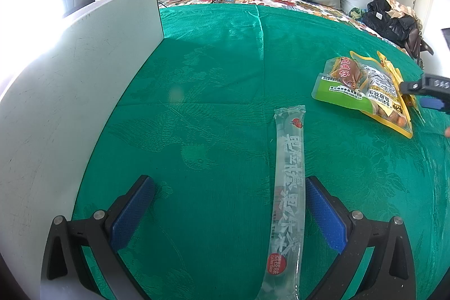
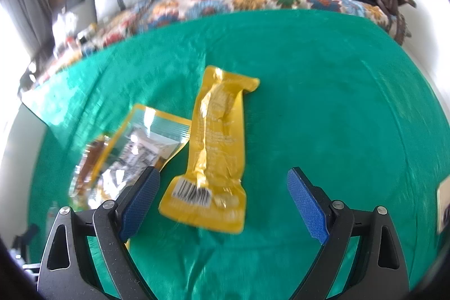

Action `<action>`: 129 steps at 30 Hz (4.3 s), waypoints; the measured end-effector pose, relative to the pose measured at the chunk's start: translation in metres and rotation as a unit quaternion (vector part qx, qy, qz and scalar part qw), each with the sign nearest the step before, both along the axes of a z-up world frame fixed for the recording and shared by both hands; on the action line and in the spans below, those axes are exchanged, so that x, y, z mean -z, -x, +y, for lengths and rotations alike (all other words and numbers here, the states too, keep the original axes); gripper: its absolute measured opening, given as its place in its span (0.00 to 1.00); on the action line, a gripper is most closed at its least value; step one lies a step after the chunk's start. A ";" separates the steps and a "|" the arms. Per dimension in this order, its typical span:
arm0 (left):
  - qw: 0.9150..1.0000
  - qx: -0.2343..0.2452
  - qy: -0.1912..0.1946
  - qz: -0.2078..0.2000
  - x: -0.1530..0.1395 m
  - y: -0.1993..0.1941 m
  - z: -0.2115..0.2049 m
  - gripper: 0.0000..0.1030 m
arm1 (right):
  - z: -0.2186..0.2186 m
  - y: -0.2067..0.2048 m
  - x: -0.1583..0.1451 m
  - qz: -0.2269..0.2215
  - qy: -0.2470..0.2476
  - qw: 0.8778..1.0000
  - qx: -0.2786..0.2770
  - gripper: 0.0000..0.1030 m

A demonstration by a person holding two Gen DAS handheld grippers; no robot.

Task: Organize snacks
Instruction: 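Move the right tool over the yellow vacuum-packed sausage and lower around it, then close the left tool on the ice-pop tube while the right tool grasps the yellow sausage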

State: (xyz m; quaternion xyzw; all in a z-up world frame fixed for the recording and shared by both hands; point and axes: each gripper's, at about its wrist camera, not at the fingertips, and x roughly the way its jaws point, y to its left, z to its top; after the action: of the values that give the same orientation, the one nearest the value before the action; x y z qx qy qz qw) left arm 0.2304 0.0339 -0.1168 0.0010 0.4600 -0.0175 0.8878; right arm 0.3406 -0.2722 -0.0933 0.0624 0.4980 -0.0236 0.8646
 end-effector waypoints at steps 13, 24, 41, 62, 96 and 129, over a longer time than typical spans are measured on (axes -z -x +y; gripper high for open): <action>1.000 0.000 -0.001 0.000 0.000 0.000 0.000 1.00 | -0.002 0.104 0.004 0.011 -0.012 0.999 -0.036 0.62; 1.000 0.000 -0.001 0.000 0.000 0.000 0.001 1.00 | 0.030 0.203 0.018 -0.036 0.044 0.998 -0.031 0.79; 1.000 0.000 -0.001 0.000 0.000 0.000 0.000 1.00 | 0.034 0.190 0.021 -0.060 0.052 0.997 -0.020 0.93; 1.000 0.000 0.000 0.000 -0.001 0.000 0.000 1.00 | 0.035 0.189 0.021 -0.060 0.052 0.997 -0.020 0.94; 1.000 0.000 0.000 0.000 -0.001 0.000 0.002 1.00 | 0.036 0.189 0.021 -0.059 0.051 0.997 -0.021 0.94; 0.988 0.098 0.098 0.064 -0.027 0.063 0.004 0.17 | -0.025 0.218 -0.004 -0.002 -0.159 0.987 0.032 0.48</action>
State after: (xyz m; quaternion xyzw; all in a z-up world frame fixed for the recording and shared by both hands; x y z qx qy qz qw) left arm 0.1672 0.0375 -0.0898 -0.0420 0.5094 -0.1490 0.8465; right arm 0.1231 -0.2969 -0.0891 0.2147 0.4915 0.0287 0.8435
